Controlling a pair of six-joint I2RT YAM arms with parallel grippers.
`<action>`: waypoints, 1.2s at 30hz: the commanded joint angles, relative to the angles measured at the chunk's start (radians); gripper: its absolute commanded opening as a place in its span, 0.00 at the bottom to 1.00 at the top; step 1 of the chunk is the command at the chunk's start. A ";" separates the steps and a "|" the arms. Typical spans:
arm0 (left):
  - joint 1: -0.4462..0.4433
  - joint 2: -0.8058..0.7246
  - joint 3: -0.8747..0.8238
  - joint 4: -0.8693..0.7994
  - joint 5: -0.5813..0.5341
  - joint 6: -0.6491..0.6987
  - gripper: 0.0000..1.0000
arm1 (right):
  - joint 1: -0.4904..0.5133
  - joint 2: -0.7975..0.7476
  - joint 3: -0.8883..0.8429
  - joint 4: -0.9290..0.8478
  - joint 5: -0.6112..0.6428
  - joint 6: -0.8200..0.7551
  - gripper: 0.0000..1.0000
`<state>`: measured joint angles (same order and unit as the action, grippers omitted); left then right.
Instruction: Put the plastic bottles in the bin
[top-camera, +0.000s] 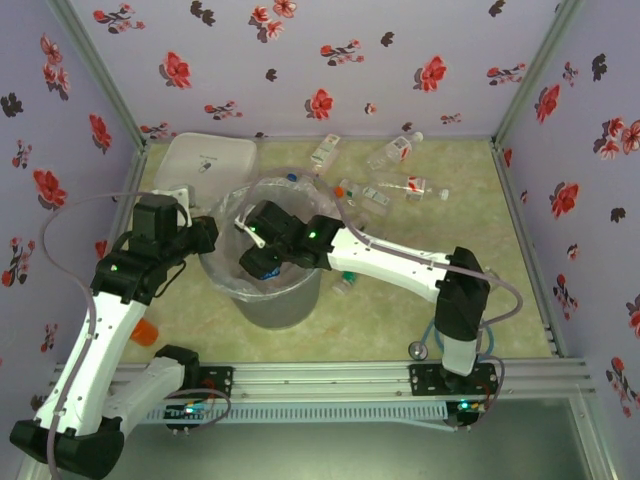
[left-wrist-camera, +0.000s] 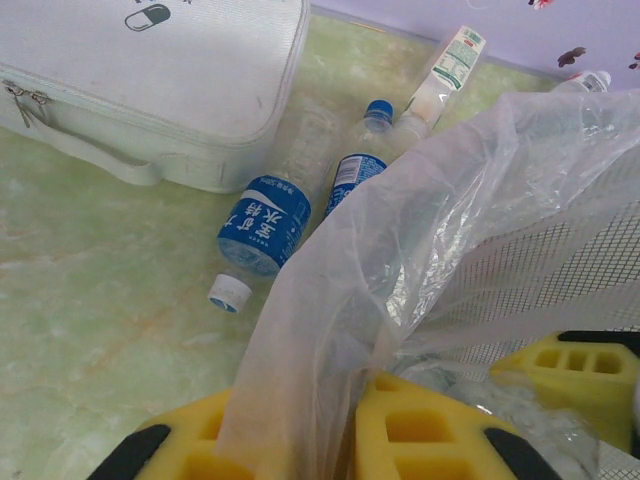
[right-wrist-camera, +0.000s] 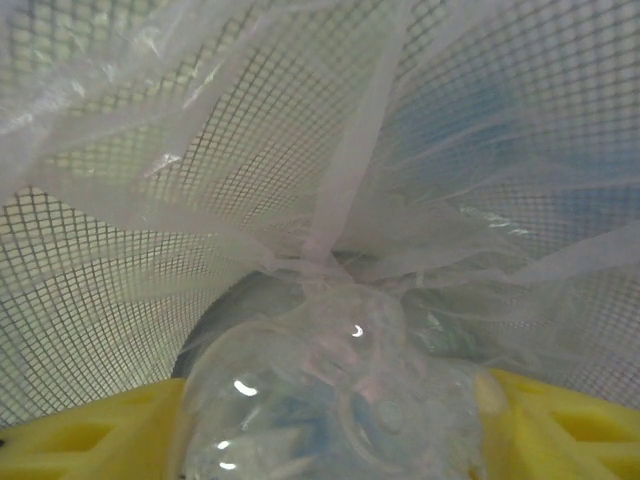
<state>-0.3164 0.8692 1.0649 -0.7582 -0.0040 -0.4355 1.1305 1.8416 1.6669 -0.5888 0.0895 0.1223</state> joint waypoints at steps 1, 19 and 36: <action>-0.006 0.006 -0.026 -0.062 -0.019 0.027 0.11 | 0.005 -0.018 -0.018 0.035 -0.030 0.006 0.80; -0.006 -0.009 -0.046 -0.066 -0.041 0.014 0.10 | -0.003 -0.405 -0.091 0.170 0.158 0.052 0.99; -0.006 -0.042 -0.065 -0.033 0.000 0.012 0.07 | -0.729 -0.623 -0.554 0.003 0.026 0.534 0.96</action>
<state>-0.3161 0.8307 1.0332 -0.7380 -0.0177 -0.4393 0.4385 1.1584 1.1694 -0.5533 0.2379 0.5297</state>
